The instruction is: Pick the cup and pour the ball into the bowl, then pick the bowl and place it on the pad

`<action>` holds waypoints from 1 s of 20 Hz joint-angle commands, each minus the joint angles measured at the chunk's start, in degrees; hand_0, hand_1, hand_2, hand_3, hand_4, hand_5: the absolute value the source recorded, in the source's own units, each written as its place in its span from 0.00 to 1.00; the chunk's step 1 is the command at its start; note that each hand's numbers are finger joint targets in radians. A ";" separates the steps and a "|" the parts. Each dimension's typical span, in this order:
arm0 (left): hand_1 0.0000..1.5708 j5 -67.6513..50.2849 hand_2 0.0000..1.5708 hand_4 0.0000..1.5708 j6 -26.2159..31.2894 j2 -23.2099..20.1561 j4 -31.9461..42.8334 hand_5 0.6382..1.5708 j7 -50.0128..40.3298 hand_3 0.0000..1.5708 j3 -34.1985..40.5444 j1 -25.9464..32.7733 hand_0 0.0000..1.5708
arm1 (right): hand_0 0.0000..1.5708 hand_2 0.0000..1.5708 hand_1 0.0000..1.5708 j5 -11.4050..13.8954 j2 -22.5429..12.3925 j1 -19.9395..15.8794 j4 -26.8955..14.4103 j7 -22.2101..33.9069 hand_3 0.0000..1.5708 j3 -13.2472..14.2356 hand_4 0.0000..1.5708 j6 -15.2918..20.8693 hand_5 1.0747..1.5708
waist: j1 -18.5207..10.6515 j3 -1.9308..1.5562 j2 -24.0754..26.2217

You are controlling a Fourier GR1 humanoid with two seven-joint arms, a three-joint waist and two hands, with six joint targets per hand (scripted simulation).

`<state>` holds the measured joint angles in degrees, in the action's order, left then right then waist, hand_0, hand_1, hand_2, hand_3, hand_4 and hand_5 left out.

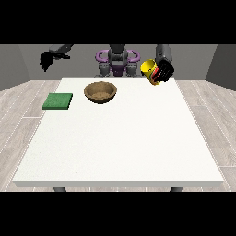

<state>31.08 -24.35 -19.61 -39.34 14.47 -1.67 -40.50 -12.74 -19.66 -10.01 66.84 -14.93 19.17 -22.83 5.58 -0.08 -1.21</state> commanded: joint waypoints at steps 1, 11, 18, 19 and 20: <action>0.95 5.35 1.00 1.00 -1.74 2.04 -0.26 0.68 -8.51 1.00 -2.67 -3.07 0.95 | 0.00 0.00 0.00 -0.24 -0.52 0.08 -1.44 -1.12 0.00 -0.51 0.00 -2.61 1.00 | 1.36 0.04 0.15; 0.99 29.60 1.00 1.00 -3.71 7.07 2.74 0.61 -28.04 1.00 -18.52 -9.90 0.99 | 0.00 0.00 0.00 -0.87 -2.49 -0.19 -5.71 -0.55 0.00 0.63 0.00 -4.53 1.00 | 2.74 -0.06 5.14; 0.94 44.51 1.00 1.00 4.69 12.67 4.77 0.61 -34.26 1.00 -30.80 -15.00 0.94 | 0.00 0.00 0.00 0.71 -2.02 -1.91 -8.36 -2.58 0.00 0.31 0.00 -3.33 1.00 | 1.36 -0.06 4.21; 0.94 46.14 1.00 1.00 6.69 14.48 5.94 0.49 -35.95 1.00 -32.28 -15.16 0.94 | 0.00 0.00 0.00 0.93 -1.29 -1.49 -7.69 -2.36 0.00 -0.43 0.00 -3.41 1.00 | 3.38 -0.04 4.64; 0.95 47.24 1.00 1.00 7.25 13.54 5.93 0.45 -35.07 1.00 -32.71 -16.43 0.95 | 0.00 0.00 0.00 0.44 -2.05 -2.69 -7.81 -2.00 0.00 0.38 0.00 -3.01 1.00 | 3.27 -0.01 3.63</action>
<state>71.89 -20.94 -8.24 -34.86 -18.20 -29.40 -54.37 -12.55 -21.72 -11.40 59.32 -16.80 19.63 -26.33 7.86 -0.13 3.34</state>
